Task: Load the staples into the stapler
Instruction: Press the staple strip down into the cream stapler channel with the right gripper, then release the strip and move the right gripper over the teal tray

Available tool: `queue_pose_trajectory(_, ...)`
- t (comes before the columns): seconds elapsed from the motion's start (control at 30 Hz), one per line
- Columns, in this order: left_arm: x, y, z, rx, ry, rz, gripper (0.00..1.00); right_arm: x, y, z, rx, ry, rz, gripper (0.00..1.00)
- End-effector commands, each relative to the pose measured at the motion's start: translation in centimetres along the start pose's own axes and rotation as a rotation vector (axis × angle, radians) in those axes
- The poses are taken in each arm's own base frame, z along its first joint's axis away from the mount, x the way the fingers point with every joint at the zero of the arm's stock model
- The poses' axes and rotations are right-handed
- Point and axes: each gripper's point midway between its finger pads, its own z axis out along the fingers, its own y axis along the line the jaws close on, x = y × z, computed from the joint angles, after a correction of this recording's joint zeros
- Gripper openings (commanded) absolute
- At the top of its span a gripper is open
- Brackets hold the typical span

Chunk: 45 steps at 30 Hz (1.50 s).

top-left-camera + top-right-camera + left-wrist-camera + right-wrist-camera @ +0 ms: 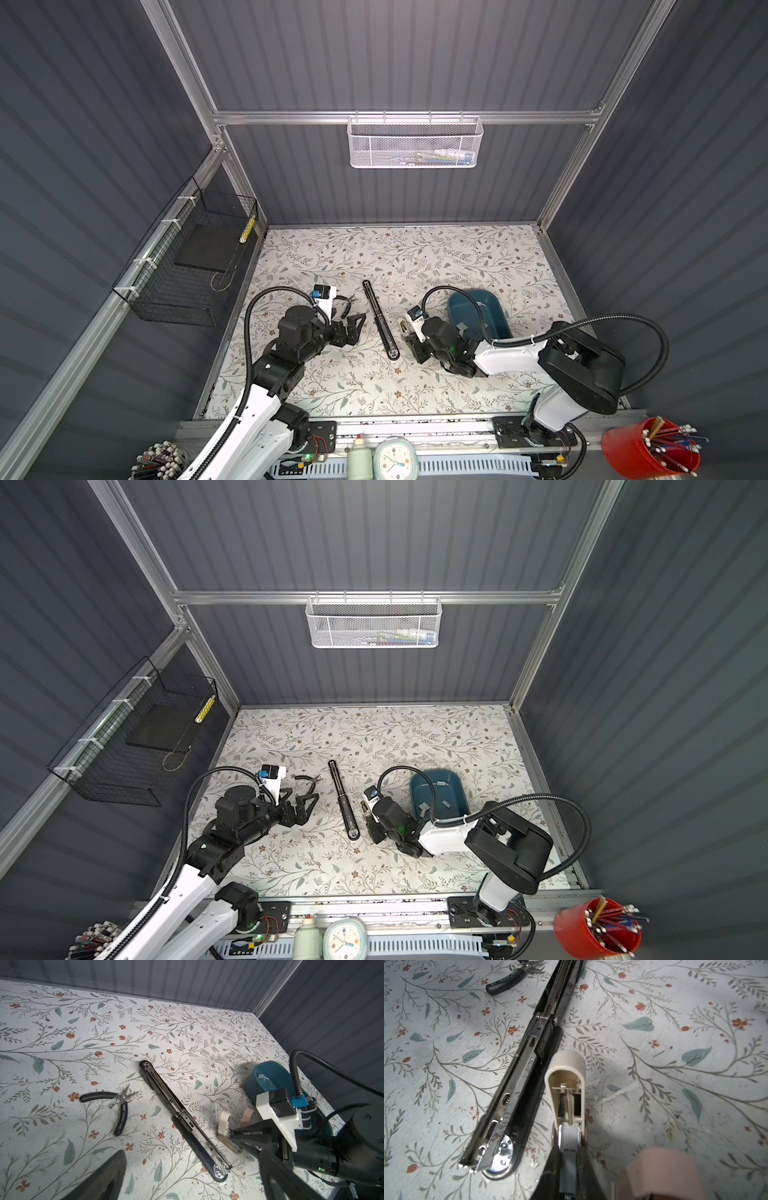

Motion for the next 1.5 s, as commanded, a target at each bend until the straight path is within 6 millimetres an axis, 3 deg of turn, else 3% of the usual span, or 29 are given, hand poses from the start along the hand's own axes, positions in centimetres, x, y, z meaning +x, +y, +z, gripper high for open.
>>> queue_pose_trajectory(0.0,-1.5,-0.7,-0.5,0.025,-0.045,0.025,0.99,-0.5,-0.1,0.3,0.007,-0.010,0.006,0.00)
queue_pose_trajectory(0.7,-1.5,-0.8,-0.7,0.025,-0.046,0.024,0.99,1.9,0.0,-0.4,-0.008,0.030,0.041,0.00)
queue_pose_trajectory(0.83,-1.5,-0.8,-0.7,0.028,-0.048,0.024,0.99,1.8,0.1,-0.6,-0.012,0.026,0.042,0.06)
queue_pose_trajectory(0.97,-1.5,-0.8,-0.7,0.027,-0.047,0.024,0.99,1.7,0.0,-0.7,-0.009,0.023,0.044,0.20)
queue_pose_trajectory(1.47,-1.6,-0.8,-0.7,0.029,-0.049,0.024,0.99,0.6,0.0,-1.6,-0.009,-0.012,0.061,0.35)
